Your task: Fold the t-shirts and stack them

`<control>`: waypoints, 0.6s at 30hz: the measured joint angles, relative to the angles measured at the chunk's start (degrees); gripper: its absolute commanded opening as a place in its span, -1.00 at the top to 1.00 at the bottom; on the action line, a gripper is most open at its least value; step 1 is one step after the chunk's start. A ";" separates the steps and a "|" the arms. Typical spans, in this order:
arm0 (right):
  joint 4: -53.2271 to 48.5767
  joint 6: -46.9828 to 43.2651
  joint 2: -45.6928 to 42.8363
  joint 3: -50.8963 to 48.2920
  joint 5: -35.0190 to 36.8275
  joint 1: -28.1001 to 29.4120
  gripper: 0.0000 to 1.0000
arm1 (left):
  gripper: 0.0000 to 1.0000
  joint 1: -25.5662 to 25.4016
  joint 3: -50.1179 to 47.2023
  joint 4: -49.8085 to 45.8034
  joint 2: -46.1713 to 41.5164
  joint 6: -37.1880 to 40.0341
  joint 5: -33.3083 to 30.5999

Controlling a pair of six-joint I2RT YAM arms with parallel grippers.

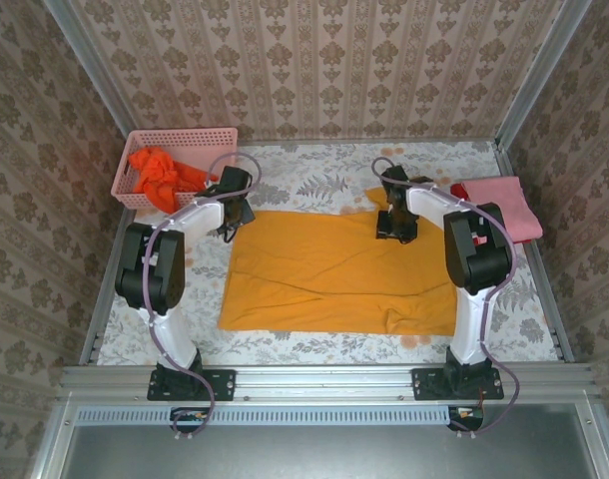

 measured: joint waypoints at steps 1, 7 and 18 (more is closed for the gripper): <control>-0.68 -0.04 0.02 0.00 0.96 -0.52 0.15 | -0.15 -0.04 0.00 -0.02 0.00 0.00 -0.26; -1.60 -1.16 -0.31 -0.50 3.23 -3.21 0.16 | -0.15 -0.85 0.94 -0.52 0.07 0.52 -1.25; 5.31 -2.32 -12.46 -9.38 -1.29 -3.78 0.17 | -0.05 -5.73 20.11 -4.50 11.76 2.58 -1.77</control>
